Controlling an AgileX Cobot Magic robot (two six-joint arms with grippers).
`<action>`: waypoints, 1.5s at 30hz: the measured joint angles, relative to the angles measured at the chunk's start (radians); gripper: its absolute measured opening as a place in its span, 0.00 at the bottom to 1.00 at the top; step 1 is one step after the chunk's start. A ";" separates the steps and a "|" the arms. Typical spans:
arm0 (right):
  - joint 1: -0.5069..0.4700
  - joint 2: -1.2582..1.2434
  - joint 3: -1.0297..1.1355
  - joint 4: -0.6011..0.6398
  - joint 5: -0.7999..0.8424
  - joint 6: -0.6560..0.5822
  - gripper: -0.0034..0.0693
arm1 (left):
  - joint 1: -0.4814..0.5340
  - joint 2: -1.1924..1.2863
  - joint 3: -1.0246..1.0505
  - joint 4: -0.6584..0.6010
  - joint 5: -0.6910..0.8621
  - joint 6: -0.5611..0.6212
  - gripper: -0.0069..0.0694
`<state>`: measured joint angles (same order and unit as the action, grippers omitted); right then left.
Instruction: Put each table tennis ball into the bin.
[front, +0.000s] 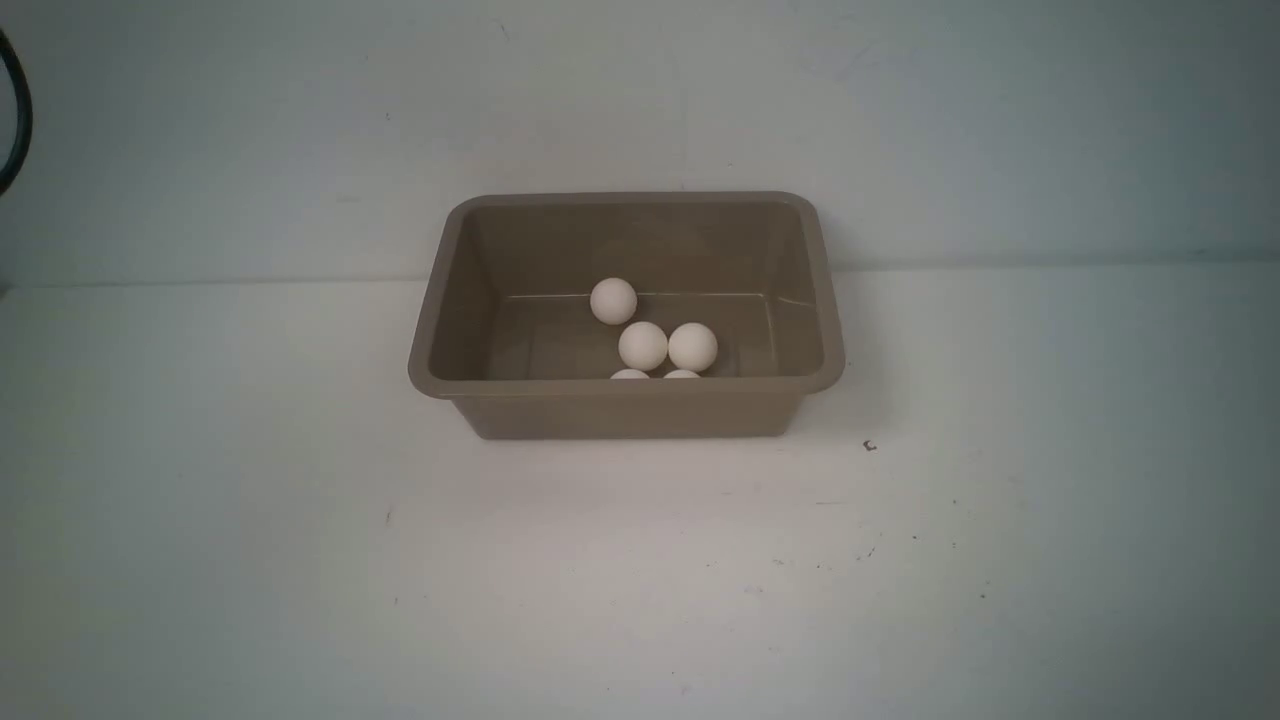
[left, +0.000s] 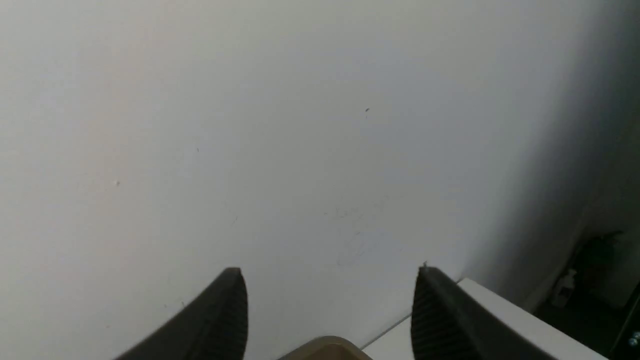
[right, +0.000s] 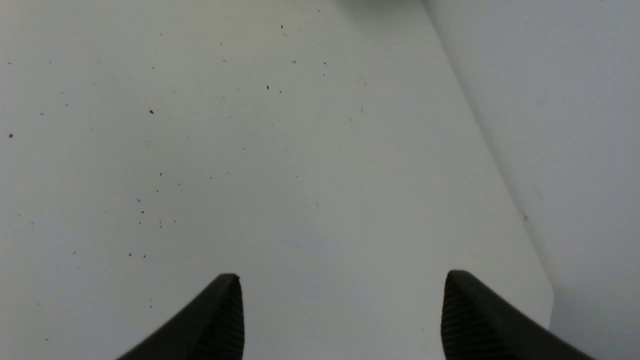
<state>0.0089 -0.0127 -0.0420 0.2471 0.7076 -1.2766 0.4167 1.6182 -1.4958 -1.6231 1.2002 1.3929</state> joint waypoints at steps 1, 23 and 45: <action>0.000 0.000 0.000 0.001 0.000 0.000 0.71 | 0.000 0.000 0.000 0.000 0.000 -0.006 0.62; 0.000 0.000 0.000 0.004 0.001 0.000 0.71 | -0.165 -0.002 0.000 0.540 -0.065 -0.019 0.62; -0.003 0.000 0.000 0.006 0.001 0.000 0.71 | -0.663 -0.172 0.000 0.978 -0.403 -0.628 0.62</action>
<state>0.0056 -0.0127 -0.0420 0.2528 0.7086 -1.2766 -0.2463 1.4464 -1.4958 -0.6447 0.7968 0.7648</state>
